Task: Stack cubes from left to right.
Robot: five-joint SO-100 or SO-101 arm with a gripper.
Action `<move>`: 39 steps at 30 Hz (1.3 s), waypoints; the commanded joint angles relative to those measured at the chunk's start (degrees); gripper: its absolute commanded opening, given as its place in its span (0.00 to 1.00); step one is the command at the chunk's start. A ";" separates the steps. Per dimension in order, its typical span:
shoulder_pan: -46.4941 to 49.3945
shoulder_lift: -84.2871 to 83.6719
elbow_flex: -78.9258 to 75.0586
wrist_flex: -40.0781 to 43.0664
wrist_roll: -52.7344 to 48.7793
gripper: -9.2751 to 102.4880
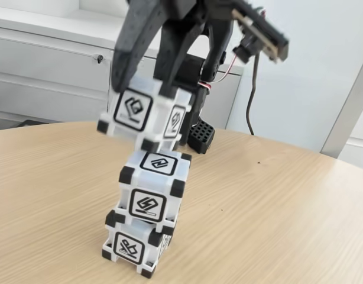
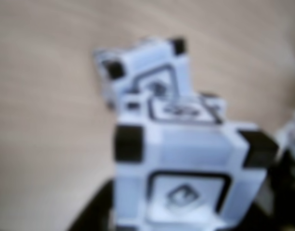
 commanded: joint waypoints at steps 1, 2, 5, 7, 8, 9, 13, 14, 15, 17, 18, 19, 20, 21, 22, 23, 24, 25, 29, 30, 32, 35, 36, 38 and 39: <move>0.35 0.35 -1.05 -0.62 1.05 0.08; 0.35 0.53 -1.05 -0.62 1.32 0.08; -0.09 0.62 -1.58 0.09 2.20 0.08; -0.35 0.62 -1.67 0.09 2.64 0.08; -0.35 0.62 -1.67 0.18 3.08 0.08; -0.44 0.70 -1.76 0.18 3.43 0.08; -0.44 4.13 -1.76 0.18 5.19 0.08; -0.44 5.27 -1.76 0.18 5.54 0.08; -0.53 6.24 -1.76 0.18 5.63 0.08; -0.53 7.47 -1.67 0.18 5.71 0.08; -0.53 7.65 -1.41 0.18 5.80 0.08; -0.53 7.65 -1.32 0.18 5.80 0.08; -0.53 7.38 -1.32 0.18 5.71 0.08; -0.53 6.86 -1.32 0.18 5.54 0.08; -0.62 6.68 -1.32 0.18 5.36 0.08; -0.62 6.59 -1.14 0.00 5.27 0.08; -0.62 6.59 -1.14 0.00 5.19 0.08; -0.62 6.59 -1.05 0.09 5.27 0.08; -1.41 7.21 -1.05 0.09 6.77 0.08; -2.20 7.21 -1.05 0.09 6.94 0.08; -4.22 6.77 -1.05 0.18 7.56 0.08; -5.89 6.68 -1.05 0.18 7.65 0.08; -5.98 6.68 -1.05 0.18 7.38 0.08; -5.98 6.68 -1.05 0.18 6.77 0.08; -5.98 6.50 -1.05 0.18 6.42 0.08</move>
